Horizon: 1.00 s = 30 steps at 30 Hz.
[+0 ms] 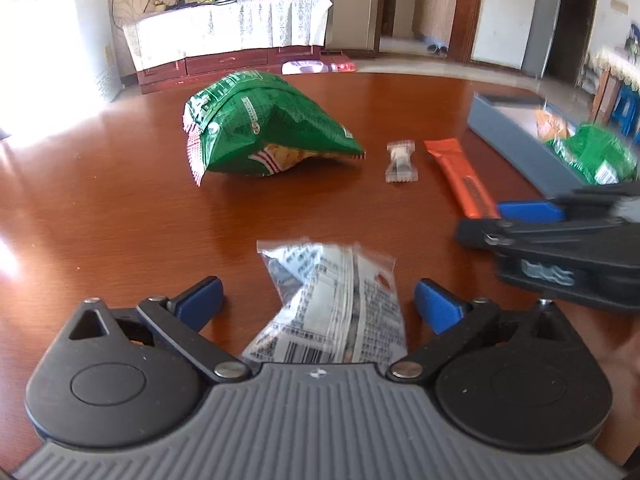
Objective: Organize snacks
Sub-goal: 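Lift the clear snack bag with the left gripper while the right tool reaches the orange bar, then close the right gripper on the orange chocolate bar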
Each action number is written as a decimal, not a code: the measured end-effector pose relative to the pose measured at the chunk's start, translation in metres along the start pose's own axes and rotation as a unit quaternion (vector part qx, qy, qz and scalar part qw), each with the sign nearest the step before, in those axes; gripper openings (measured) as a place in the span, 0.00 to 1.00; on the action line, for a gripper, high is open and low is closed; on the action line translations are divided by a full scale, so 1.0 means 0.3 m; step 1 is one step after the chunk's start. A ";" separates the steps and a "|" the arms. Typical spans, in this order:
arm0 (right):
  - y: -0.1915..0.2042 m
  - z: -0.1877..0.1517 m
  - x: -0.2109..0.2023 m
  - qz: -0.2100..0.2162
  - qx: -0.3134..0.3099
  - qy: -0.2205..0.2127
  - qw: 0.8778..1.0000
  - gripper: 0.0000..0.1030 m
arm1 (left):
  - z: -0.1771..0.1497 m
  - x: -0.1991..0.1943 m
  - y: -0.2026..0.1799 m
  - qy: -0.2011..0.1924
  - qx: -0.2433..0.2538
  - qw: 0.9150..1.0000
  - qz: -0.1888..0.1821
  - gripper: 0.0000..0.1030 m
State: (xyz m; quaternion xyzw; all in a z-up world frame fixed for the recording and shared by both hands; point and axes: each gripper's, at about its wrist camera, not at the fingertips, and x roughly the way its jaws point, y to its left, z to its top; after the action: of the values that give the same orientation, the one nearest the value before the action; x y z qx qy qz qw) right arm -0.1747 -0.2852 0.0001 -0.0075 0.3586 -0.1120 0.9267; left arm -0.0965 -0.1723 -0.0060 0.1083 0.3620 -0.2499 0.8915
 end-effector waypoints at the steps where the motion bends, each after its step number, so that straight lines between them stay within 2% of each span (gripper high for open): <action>1: -0.008 -0.011 -0.019 0.003 0.011 0.001 1.000 0.36 | -0.007 0.004 0.000 -0.002 -0.003 1.000 -0.002 1.00; 4: -0.007 -0.037 -0.050 0.002 0.005 0.000 1.000 0.38 | -0.014 0.006 0.008 -0.004 -0.008 1.000 0.001 1.00; 6: 0.003 -0.034 -0.051 -0.025 -0.006 0.001 1.000 0.63 | -0.017 0.004 0.013 -0.005 -0.009 1.000 0.000 1.00; 7: 0.002 -0.027 -0.044 -0.033 -0.004 0.004 0.999 0.66 | -0.018 0.004 0.015 -0.005 -0.008 1.000 0.001 1.00; 10: -0.015 -0.006 -0.015 -0.039 0.026 0.011 0.999 0.72 | -0.022 0.004 0.017 -0.003 -0.009 1.000 0.002 1.00; 12: -0.014 -0.004 -0.003 -0.051 0.018 0.006 0.999 0.73 | -0.026 -0.002 0.016 -0.002 -0.009 1.000 0.001 1.00; 14: -0.008 0.005 0.009 -0.050 -0.003 0.006 0.999 0.70 | -0.037 -0.013 0.014 -0.003 -0.009 1.000 0.001 1.00; 15: -0.005 0.007 0.005 -0.043 -0.008 0.005 0.999 0.42 | -0.045 -0.017 0.012 -0.006 -0.009 1.000 0.001 1.00; 16: -0.004 0.006 -0.003 -0.038 -0.010 0.004 0.999 0.21 | -0.053 -0.021 0.010 -0.010 -0.010 1.000 0.003 1.00; 21: -0.033 -0.025 -0.053 -0.009 -0.007 0.011 1.000 0.22 | -0.055 -0.019 0.018 -0.017 -0.016 1.000 -0.011 1.00; 25: -0.058 -0.066 -0.111 0.003 0.004 0.009 1.000 0.22 | -0.058 -0.031 -0.023 -0.030 0.009 0.999 -0.014 0.77; 30: -0.069 -0.086 -0.121 0.008 0.002 0.010 1.000 0.23 | -0.050 -0.033 -0.051 -0.027 0.008 1.000 -0.005 0.73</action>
State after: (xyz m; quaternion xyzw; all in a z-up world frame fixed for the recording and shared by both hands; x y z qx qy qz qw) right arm -0.2220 -0.2960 0.0070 -0.0015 0.3672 -0.1054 0.9242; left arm -0.1193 -0.1760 -0.0099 0.1069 0.3362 -0.2604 0.8987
